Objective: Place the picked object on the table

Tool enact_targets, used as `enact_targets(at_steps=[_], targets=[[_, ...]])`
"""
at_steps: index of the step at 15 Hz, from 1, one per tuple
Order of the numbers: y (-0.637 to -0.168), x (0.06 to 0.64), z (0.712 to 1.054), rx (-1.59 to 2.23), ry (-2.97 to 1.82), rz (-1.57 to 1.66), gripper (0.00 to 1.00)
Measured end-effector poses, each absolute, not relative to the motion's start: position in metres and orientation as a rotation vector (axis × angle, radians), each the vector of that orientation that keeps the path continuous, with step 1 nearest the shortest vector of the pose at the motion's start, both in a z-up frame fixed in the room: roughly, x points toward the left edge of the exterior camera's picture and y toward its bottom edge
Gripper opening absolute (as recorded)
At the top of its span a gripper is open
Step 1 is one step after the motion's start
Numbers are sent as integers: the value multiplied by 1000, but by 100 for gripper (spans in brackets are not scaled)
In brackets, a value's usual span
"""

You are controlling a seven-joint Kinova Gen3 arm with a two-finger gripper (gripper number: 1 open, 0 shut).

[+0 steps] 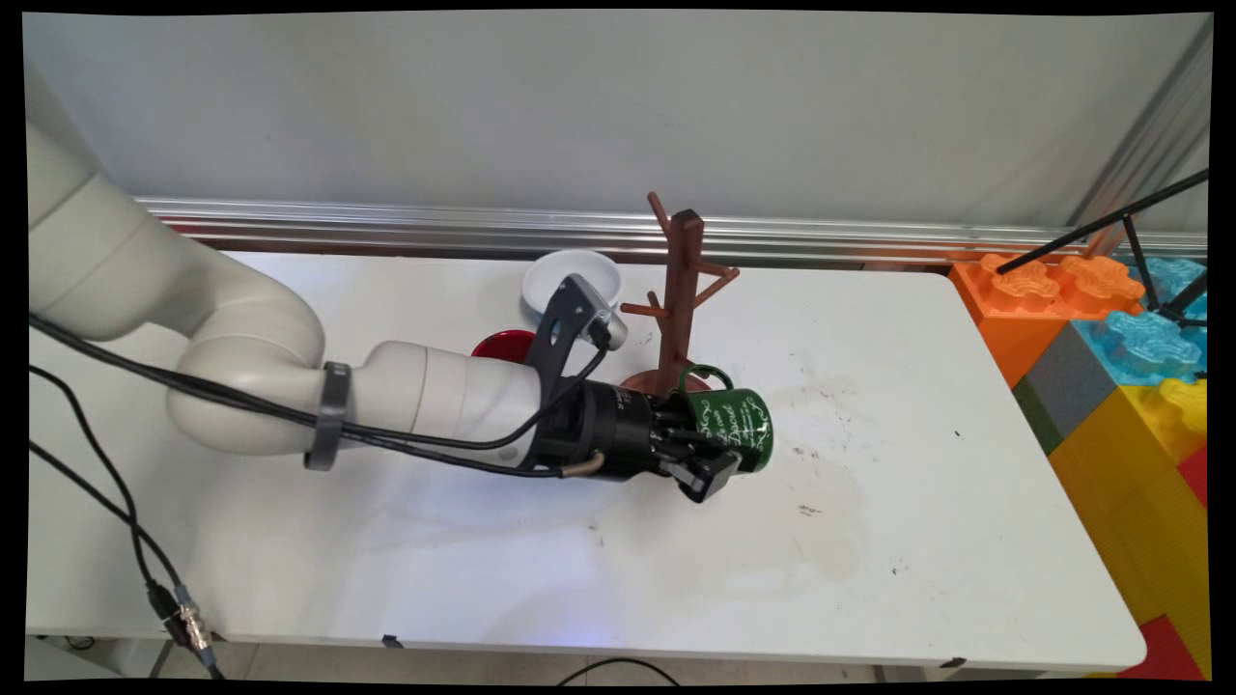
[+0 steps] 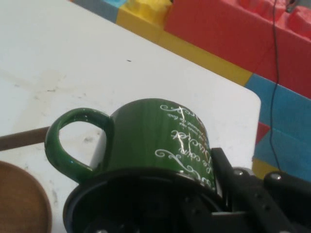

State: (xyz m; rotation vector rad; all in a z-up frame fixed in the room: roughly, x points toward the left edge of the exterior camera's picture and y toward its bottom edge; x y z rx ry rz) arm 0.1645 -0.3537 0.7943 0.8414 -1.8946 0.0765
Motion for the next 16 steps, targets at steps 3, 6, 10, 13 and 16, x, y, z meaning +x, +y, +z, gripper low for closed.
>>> enact_targets(at_steps=[3,6,10,13,16], targets=[[-347,166,803,812,-1900,75,0],[-341,170,812,778,-1917,82,0],[-334,182,827,734,-1971,110,0],[-330,193,841,709,-2006,134,0],[-324,204,856,683,-2026,149,0]])
